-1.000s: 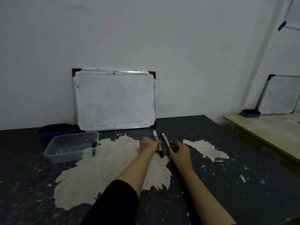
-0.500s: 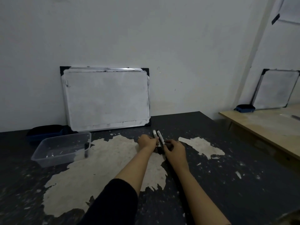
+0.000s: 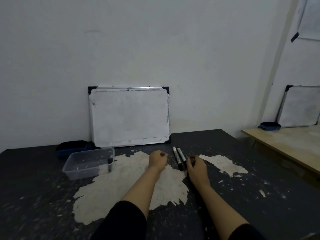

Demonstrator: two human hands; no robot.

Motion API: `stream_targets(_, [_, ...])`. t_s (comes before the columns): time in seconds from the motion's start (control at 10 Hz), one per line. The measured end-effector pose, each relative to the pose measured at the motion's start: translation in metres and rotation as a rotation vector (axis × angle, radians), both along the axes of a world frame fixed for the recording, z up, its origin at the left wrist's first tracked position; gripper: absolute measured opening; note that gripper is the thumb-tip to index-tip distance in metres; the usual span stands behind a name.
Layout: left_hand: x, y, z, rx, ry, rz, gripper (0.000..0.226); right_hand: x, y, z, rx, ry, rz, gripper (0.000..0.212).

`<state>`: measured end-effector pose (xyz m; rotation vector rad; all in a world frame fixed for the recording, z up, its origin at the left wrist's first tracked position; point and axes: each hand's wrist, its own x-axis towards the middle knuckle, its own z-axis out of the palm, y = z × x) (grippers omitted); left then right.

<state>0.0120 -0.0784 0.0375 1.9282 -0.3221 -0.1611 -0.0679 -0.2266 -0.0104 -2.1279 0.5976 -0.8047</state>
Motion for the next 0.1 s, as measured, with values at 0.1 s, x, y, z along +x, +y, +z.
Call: stream_targets(0.1, [-0.0006, 0.0285, 0.0147, 0.120, -0.132, 0.032, 0.022, -0.0047, 0.0052, 0.0064, 0.031, -0.008, -0.021, 0.025])
